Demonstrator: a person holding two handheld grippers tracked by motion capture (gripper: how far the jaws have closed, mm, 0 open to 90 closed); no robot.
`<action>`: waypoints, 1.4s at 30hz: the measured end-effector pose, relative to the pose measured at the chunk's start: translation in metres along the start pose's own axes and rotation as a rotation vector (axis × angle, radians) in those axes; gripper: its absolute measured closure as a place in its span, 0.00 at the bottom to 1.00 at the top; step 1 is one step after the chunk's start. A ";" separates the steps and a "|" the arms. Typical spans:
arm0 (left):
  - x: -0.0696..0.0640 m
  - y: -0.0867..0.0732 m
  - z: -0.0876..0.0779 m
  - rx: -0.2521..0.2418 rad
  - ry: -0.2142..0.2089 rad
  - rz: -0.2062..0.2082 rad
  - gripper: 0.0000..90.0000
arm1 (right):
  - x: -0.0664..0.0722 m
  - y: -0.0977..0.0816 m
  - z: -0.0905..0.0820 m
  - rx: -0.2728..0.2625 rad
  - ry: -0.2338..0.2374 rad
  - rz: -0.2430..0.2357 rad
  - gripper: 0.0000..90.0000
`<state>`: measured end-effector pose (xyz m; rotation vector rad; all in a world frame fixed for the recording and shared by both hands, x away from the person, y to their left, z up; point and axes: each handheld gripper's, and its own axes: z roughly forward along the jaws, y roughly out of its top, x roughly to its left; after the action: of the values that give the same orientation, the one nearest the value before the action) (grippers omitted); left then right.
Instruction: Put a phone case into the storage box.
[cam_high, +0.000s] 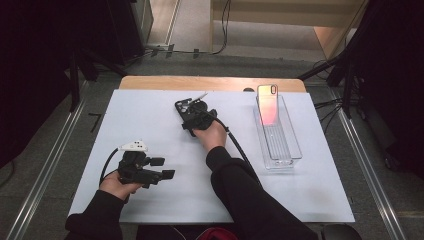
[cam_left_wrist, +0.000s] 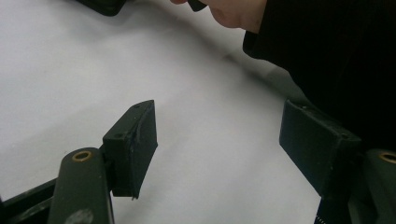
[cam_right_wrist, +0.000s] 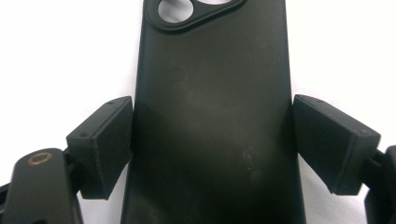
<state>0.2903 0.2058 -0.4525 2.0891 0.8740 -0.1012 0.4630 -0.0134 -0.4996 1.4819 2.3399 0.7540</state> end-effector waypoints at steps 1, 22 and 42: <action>0.000 0.000 0.000 0.000 -0.001 0.000 0.31 | -0.001 0.000 0.000 0.001 0.001 -0.004 0.17; 0.001 0.000 0.000 -0.004 -0.001 -0.008 0.32 | -0.014 0.004 -0.036 -0.056 0.118 -0.028 0.17; 0.001 0.002 0.003 -0.006 0.002 -0.018 0.32 | -0.030 -0.025 -0.111 -0.124 0.247 -0.064 0.17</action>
<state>0.2927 0.2036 -0.4536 2.0767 0.8935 -0.1054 0.4035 -0.0803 -0.4234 1.3218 2.4501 1.0983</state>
